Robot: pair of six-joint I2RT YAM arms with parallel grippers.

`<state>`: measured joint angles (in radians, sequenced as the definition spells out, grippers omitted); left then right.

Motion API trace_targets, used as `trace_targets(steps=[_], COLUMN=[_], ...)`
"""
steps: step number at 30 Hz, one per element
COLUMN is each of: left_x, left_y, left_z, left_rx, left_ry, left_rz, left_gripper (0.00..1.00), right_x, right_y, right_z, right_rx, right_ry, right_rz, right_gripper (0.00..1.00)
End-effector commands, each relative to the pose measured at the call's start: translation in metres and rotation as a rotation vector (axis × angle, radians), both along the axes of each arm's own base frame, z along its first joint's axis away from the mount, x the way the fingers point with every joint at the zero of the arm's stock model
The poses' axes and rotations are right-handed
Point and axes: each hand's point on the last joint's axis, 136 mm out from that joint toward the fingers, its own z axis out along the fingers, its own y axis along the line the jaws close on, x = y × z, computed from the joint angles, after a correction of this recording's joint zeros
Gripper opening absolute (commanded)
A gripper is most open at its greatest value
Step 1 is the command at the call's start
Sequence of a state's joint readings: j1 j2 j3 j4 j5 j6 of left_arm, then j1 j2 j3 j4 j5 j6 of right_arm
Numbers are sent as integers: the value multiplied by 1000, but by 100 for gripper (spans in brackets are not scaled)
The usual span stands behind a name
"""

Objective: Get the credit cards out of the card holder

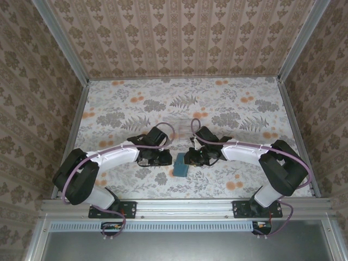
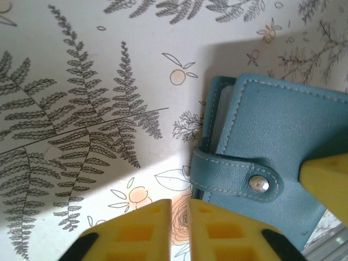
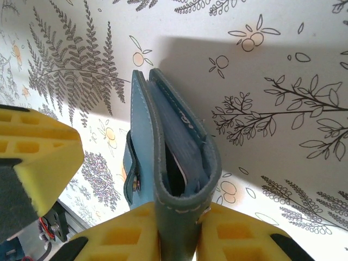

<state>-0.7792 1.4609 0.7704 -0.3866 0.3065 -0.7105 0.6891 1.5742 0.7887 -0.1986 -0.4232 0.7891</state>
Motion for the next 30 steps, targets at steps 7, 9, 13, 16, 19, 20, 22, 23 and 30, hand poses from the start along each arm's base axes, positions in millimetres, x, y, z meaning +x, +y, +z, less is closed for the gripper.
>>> trace_targets(steps=[7, 9, 13, 16, 19, 20, 22, 23, 30], left_x=[0, -2, -5, -6, -8, -8, -9, -9, -10], left_y=[-44, -48, -44, -40, -41, -40, -42, -44, -47], left_z=[29, 25, 13, 8, 6, 6, 7, 8, 9], left_rx=[-57, -53, -4, 5, -1, -1, -15, -26, -94], left_ry=[-50, -40, -24, -21, -17, -16, -18, -18, -7], left_rz=[-94, -103, -101, -86, -86, -84, -87, -88, -82], left_gripper=[38, 39, 40, 39, 37, 35, 34, 33, 34], right_x=[-6, -6, -5, -4, -3, -3, -2, -2, 0], right_y=[-7, -4, 0, 2, 3, 4, 4, 4, 1], right_z=[-3, -1, 3, 6, 8, 9, 9, 9, 8], right_rx=[-14, 12, 53, 86, 114, 120, 134, 138, 185], right_ry=[33, 37, 44, 48, 57, 59, 62, 65, 85], right_rz=[-18, -24, -41, -54, -65, -68, -75, -79, -107], right_gripper=[19, 18, 16, 16, 15, 15, 14, 14, 13])
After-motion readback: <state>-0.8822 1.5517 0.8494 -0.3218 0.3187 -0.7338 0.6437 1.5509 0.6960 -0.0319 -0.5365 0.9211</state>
